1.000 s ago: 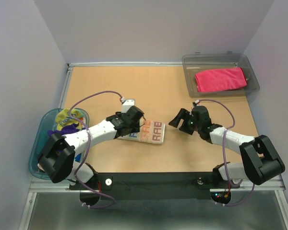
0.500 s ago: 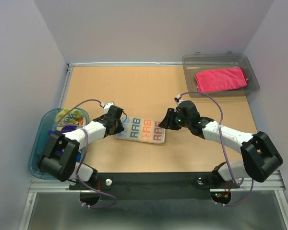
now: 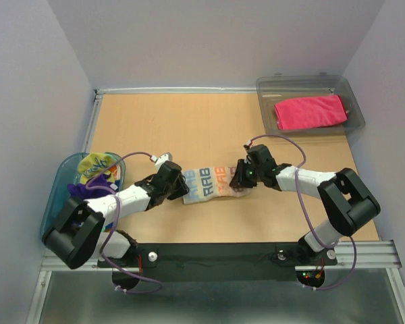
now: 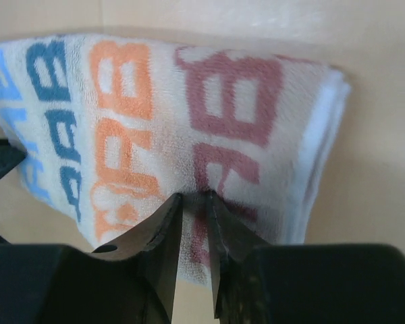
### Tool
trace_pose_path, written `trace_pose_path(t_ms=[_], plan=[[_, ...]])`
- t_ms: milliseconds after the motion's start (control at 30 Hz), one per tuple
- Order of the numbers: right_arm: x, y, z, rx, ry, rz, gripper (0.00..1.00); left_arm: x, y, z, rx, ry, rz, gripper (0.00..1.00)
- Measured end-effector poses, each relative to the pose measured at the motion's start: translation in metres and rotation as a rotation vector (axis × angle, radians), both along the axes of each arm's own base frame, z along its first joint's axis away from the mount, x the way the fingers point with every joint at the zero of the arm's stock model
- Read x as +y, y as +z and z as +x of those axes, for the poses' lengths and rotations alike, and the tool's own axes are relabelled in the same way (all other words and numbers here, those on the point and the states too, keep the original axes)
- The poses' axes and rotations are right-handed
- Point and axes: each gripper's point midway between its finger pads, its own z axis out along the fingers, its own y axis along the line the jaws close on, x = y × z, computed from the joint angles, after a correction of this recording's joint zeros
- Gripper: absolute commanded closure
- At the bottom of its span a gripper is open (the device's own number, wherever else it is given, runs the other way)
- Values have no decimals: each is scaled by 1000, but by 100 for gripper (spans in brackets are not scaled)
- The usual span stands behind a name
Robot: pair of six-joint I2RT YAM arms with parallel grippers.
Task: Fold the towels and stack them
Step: Fold the towel
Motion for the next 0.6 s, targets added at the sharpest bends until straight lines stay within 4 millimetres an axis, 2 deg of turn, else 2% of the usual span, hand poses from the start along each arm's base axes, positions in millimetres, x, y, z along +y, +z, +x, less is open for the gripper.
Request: trace_pose_path(t_ms=[100,200,300,400,500,600], plan=[[-21,8,5,-29,-46,-15,62,-2,10,-10,-19,0,-39,45],[-35,30,6,-82,-82,-9,48,2,24,-17,-51,17,-69,37],[-38,56,8,-152,-101,14,46,0,33,-25,-73,22,-102,36],[-43,76,11,-209,-130,35,46,-3,30,-39,-58,6,-121,36],[-57,70,12,-190,-177,26,48,-3,19,-49,-25,-1,-112,39],[-76,47,8,-121,-228,-1,49,-3,8,-54,10,-1,-91,43]])
